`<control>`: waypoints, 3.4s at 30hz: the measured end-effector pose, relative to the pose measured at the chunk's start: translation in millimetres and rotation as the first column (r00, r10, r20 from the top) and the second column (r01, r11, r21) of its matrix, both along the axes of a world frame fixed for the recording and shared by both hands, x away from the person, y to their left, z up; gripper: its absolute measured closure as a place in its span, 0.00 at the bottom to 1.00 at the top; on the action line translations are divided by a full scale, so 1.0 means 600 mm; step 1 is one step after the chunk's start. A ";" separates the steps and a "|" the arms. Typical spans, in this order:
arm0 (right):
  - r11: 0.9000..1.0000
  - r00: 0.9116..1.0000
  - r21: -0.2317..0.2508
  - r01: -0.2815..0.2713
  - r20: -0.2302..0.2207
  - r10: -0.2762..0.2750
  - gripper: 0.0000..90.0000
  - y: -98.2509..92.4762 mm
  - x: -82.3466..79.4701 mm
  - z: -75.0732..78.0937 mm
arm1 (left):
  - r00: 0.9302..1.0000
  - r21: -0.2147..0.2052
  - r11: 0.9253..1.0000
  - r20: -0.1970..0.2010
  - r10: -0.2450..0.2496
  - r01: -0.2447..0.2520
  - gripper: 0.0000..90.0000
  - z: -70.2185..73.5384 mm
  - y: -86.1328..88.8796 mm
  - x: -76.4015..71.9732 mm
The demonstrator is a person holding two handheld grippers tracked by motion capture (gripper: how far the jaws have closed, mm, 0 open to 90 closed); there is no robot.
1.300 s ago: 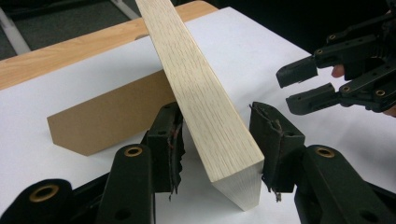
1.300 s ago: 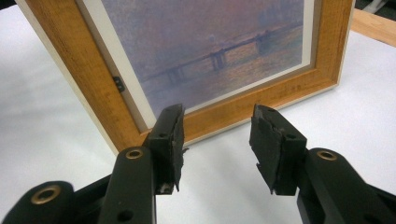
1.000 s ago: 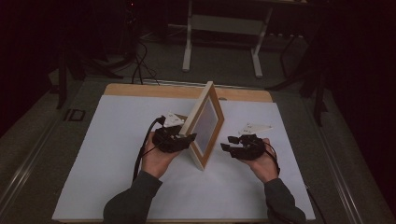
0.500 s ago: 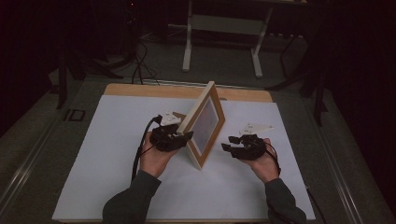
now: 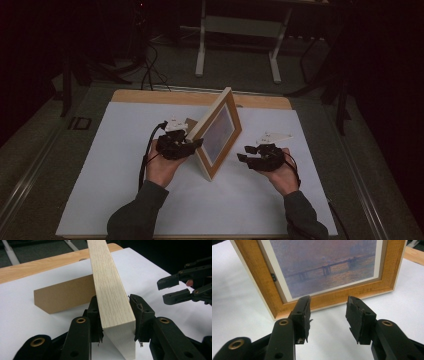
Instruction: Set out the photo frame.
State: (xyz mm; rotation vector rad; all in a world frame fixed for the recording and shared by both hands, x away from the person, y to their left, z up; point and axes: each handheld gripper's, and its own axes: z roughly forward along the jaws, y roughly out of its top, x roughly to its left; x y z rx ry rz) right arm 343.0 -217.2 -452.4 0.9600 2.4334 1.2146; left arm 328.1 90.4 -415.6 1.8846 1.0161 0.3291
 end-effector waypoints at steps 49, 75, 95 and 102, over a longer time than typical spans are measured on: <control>0.998 0.998 0.016 0.052 0.044 -0.053 0.60 -0.010 0.021 0.021 | 0.949 -0.162 0.943 -0.076 -0.306 0.291 0.79 -0.009 0.078 0.041; 0.990 0.989 0.078 0.117 0.083 -0.123 0.50 -0.025 0.102 0.063 | 0.896 -0.164 0.892 -0.074 -0.438 0.422 0.79 -0.013 0.099 0.072; 0.998 0.999 0.061 -0.029 0.019 0.028 0.32 -0.003 0.149 0.050 | 0.891 -0.130 0.890 -0.074 -0.447 0.436 0.79 -0.009 0.109 0.084; 0.991 0.998 0.122 -0.053 -0.011 0.055 0.33 -0.003 0.159 0.042 | 0.892 -0.124 0.890 -0.066 -0.448 0.438 0.78 -0.009 0.109 0.086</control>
